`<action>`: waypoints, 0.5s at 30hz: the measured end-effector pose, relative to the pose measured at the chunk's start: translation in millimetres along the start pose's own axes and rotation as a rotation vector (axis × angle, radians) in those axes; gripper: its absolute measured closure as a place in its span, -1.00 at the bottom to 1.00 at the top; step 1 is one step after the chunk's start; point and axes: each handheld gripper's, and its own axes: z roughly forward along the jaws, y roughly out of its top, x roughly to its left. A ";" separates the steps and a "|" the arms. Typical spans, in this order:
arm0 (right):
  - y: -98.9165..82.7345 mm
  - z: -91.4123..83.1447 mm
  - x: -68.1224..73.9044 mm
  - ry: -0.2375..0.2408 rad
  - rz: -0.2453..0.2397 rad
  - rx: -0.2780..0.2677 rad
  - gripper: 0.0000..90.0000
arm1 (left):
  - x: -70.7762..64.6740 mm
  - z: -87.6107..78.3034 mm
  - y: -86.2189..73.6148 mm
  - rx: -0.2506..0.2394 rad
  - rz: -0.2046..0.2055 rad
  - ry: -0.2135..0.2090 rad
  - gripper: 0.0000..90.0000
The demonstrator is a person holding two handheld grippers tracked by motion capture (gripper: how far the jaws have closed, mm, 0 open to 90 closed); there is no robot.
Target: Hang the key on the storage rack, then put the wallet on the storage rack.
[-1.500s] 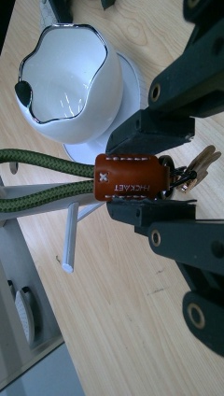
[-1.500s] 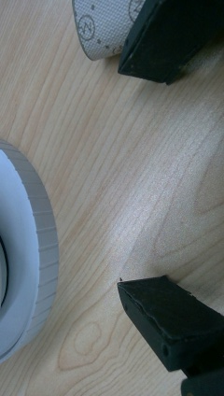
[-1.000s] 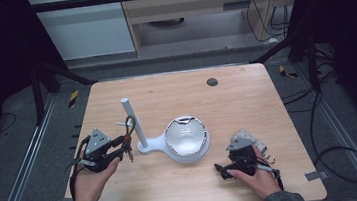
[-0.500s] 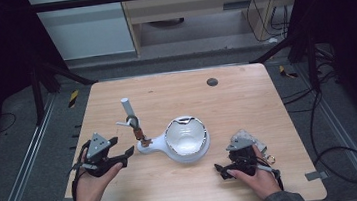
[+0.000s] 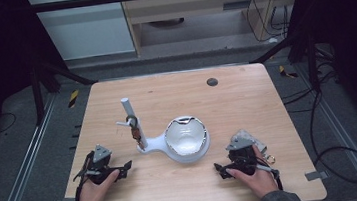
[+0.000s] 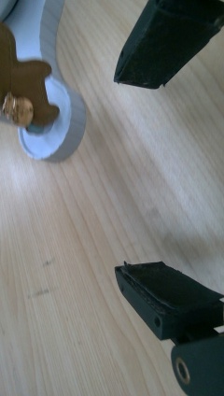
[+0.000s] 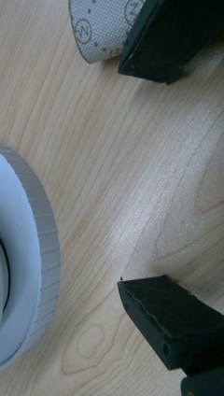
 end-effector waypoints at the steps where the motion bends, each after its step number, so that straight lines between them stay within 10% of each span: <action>1: 0.4 -0.3 0.4 -0.005 0.000 0.005 -0.96 | 2.2 0.3 -0.8 0.006 -0.008 0.008 -0.85; 15: 25.9 -52.9 -32.2 -0.061 -0.030 0.082 -0.83 | 2.8 12.6 -9.1 0.068 0.006 0.018 -0.93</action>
